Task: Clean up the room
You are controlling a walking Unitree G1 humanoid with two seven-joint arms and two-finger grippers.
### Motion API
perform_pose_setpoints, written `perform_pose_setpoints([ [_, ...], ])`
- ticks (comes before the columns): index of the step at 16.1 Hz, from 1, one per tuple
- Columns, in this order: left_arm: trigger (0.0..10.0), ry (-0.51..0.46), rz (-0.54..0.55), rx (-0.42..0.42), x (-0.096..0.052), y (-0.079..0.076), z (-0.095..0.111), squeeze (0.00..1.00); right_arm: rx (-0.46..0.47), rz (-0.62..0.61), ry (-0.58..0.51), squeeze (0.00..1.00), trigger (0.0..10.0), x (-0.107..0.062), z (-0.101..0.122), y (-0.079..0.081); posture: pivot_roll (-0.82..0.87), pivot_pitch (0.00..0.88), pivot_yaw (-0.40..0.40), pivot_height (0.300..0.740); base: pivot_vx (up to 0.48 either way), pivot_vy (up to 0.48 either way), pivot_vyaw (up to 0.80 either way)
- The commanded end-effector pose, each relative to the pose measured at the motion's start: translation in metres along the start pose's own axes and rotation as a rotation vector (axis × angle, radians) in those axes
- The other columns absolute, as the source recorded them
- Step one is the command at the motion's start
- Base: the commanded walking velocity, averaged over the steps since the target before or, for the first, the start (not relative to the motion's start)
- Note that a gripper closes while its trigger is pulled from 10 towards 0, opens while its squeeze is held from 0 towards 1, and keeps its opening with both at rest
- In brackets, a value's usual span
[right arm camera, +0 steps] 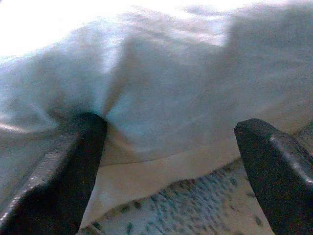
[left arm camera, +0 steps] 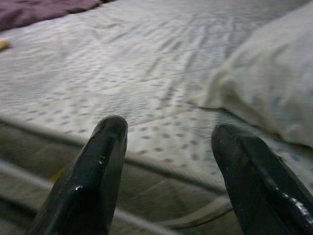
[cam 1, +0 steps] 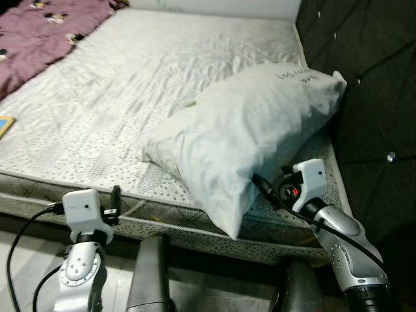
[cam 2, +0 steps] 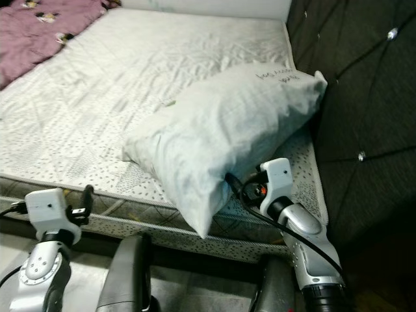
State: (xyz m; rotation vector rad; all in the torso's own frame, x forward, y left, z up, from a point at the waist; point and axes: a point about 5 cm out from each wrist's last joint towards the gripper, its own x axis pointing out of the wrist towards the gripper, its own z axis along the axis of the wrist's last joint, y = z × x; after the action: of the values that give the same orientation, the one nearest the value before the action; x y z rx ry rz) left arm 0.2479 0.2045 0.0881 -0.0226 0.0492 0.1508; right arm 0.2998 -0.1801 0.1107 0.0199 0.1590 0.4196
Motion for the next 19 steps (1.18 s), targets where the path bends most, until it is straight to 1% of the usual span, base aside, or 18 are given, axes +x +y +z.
perform_pose_setpoints([
  [1, 10.0, -0.01, -0.01, 0.015, 0.003, -0.001, 0.002, 0.0, -0.01, -0.042, -0.016, 0.0, 10.0, -0.003, 0.008, -0.011, -0.01, 0.046, -0.008, 0.484, 0.0, 0.0, 0.0],
  [3, 10.0, -0.026, -0.019, 0.03, 0.005, -0.002, 0.005, 0.0, -0.008, -0.054, -0.024, 0.0, 10.0, -0.007, 0.013, -0.018, -0.01, 0.042, -0.003, 0.484, 0.0, 0.0, 0.0],
  [6, 10.0, -0.026, -0.021, 0.037, 0.008, -0.001, 0.006, 0.0, 0.011, -0.068, -0.015, 0.0, 10.0, -0.026, 0.02, -0.037, -0.03, 0.037, 0.013, 0.484, 0.0, 0.0, 0.0],
  [7, 10.0, -0.024, -0.025, 0.039, 0.009, -0.001, 0.005, 0.0, 0.013, -0.043, 0.002, 0.0, 10.0, -0.032, 0.023, -0.041, -0.04, 0.036, 0.017, 0.484, 0.0, 0.0, 0.0],
  [8, 10.0, -0.019, -0.033, 0.044, 0.011, -0.002, 0.005, 0.0, 0.027, 0.013, 0.038, 0.0, 10.0, -0.037, 0.027, -0.043, -0.05, 0.035, 0.025, 0.484, 0.0, 0.0, 0.0],
  [9, 10.0, -0.015, -0.041, 0.047, 0.013, -0.003, 0.005, 0.0, 0.048, 0.076, 0.082, 0.0, 10.0, -0.041, 0.029, -0.041, -0.05, 0.035, 0.027, 0.484, 0.0, 0.0, 0.0],
  [10, 10.0, -0.012, -0.047, 0.048, 0.015, -0.003, 0.004, 0.0, 0.038, 0.114, 0.103, 0.0, 10.0, -0.043, 0.031, -0.04, -0.05, 0.033, 0.03, 0.484, 0.0, 0.0, 0.0],
  [12, 10.0, -0.005, -0.057, 0.049, 0.018, -0.005, 0.004, 0.0, 0.051, 0.241, 0.164, 0.0, 10.0, -0.05, 0.033, -0.031, -0.06, 0.031, 0.032, 0.484, 0.0, 0.0, 0.0],
  [14, 10.0, -0.004, -0.059, 0.047, 0.022, -0.004, 0.004, 0.0, 0.114, 0.368, 0.217, 0.0, 10.0, -0.059, 0.033, -0.019, -0.05, 0.026, 0.031, 0.484, 0.0, 0.0, 0.0],
  [15, 10.0, -0.003, -0.06, 0.046, 0.022, -0.004, 0.004, 0.0, 0.143, 0.415, 0.229, 0.0, 10.0, -0.061, 0.033, -0.013, -0.05, 0.025, 0.031, 0.484, 0.0, 0.0, 0.0],
  [17, 10.0, 0.005, -0.069, 0.04, 0.021, -0.006, 0.002, 0.0, 0.225, 0.522, 0.231, 0.0, 10.0, -0.065, 0.034, 0.005, -0.05, 0.023, 0.032, 0.484, 0.0, 0.0, 0.0],
  [19, 10.0, 0.006, -0.077, 0.038, 0.022, -0.008, 0.002, 0.0, 0.276, 0.489, 0.197, 0.0, 10.0, -0.057, 0.033, 0.012, -0.05, 0.02, 0.031, 0.484, 0.0, 0.0, 0.0],
])
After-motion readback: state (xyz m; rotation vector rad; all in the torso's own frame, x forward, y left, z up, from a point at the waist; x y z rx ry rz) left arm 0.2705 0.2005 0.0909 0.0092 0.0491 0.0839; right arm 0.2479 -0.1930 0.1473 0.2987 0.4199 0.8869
